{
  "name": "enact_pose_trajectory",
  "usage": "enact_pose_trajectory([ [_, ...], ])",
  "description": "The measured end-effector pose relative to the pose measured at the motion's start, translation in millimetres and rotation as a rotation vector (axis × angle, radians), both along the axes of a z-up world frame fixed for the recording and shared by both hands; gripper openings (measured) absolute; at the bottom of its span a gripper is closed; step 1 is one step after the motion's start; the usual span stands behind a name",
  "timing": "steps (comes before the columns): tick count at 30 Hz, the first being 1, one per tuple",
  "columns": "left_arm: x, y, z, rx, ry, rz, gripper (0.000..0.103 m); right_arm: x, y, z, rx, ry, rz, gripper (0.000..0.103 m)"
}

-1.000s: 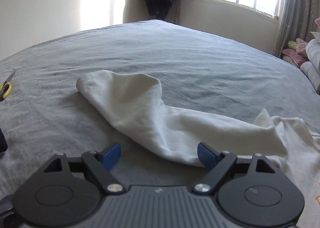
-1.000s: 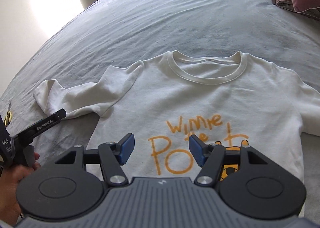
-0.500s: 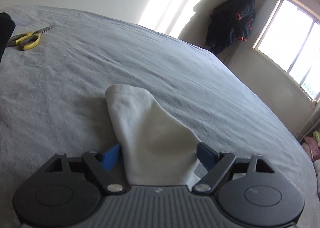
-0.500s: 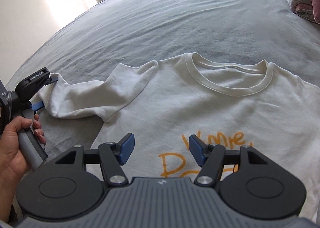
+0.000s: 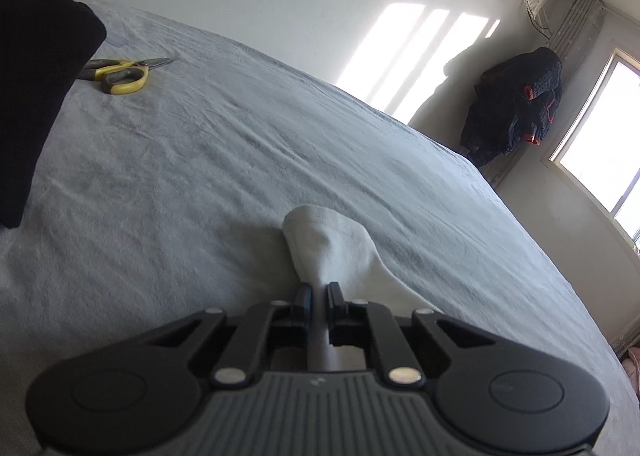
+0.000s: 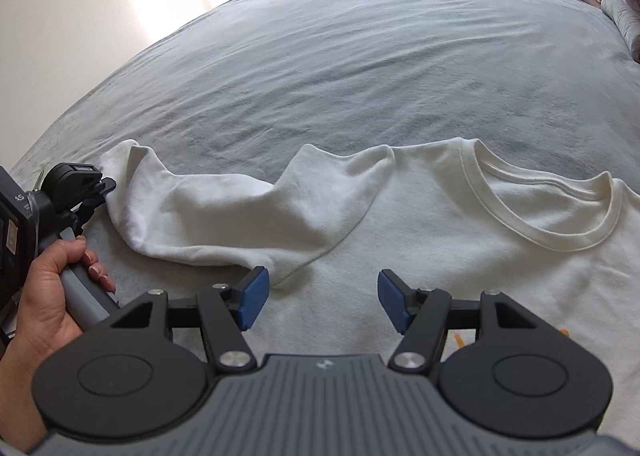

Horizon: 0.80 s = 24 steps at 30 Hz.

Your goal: Fold clothes

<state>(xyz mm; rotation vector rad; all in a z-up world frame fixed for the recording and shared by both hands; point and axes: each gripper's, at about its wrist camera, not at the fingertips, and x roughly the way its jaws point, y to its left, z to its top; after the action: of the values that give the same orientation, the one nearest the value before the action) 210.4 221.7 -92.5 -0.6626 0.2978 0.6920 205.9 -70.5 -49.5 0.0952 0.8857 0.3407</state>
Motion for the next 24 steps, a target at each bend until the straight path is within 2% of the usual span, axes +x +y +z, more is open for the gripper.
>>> enact_pose_trajectory([
  [3, -4.9, -2.5, 7.0, 0.072, 0.002, 0.060, 0.007, 1.8, 5.9, -3.0, 0.000, 0.005, 0.004, 0.064],
  [6, -5.9, -3.7, 10.2, 0.115, 0.042, 0.116, 0.008, 2.5, 11.4, -6.5, -0.002, 0.010, 0.008, 0.064],
  [9, -3.3, -1.4, 8.1, 0.107, 0.086, 0.119, 0.010, 2.9, 16.0, -9.3, -0.011, 0.015, 0.009, 0.064],
  [10, -2.7, -0.5, 8.0, 0.101, 0.092, 0.116, 0.013, 2.8, 16.8, -9.4, -0.014, 0.013, 0.007, 0.064],
  [11, -2.2, 0.3, 8.1, 0.096, 0.095, 0.111, 0.024, 2.8, 17.6, -9.5, -0.016, 0.011, 0.005, 0.064],
  [12, -1.7, 0.6, 8.6, 0.094, 0.095, 0.100, 0.030, 3.0, 17.4, -9.5, -0.014, 0.011, 0.002, 0.064],
  [13, -1.7, -0.1, 9.8, 0.095, 0.092, 0.086, 0.043, 3.2, 17.1, -9.5, -0.011, 0.011, 0.000, 0.064],
  [14, -1.8, -1.1, 11.0, 0.098, 0.089, 0.073, 0.050, 3.2, 16.9, -9.3, -0.010, 0.011, -0.001, 0.064],
  [17, -1.0, -11.5, 17.0, 0.127, 0.096, 0.050, 0.061, 3.2, 15.5, -8.7, -0.008, 0.010, -0.007, 0.064],
  [19, 0.2, -19.3, 21.3, 0.144, 0.106, 0.035, 0.062, 3.7, 13.9, -8.4, -0.010, 0.009, -0.014, 0.064],
  [22, -0.4, -38.3, 29.1, 0.204, 0.129, 0.039, 0.071, 6.4, 8.4, -6.9, -0.016, 0.001, -0.030, 0.064],
  [24, -1.7, -49.3, 33.9, 0.236, 0.129, 0.029, 0.072, 8.2, 4.6, -5.8, -0.020, -0.003, -0.041, 0.064],
])
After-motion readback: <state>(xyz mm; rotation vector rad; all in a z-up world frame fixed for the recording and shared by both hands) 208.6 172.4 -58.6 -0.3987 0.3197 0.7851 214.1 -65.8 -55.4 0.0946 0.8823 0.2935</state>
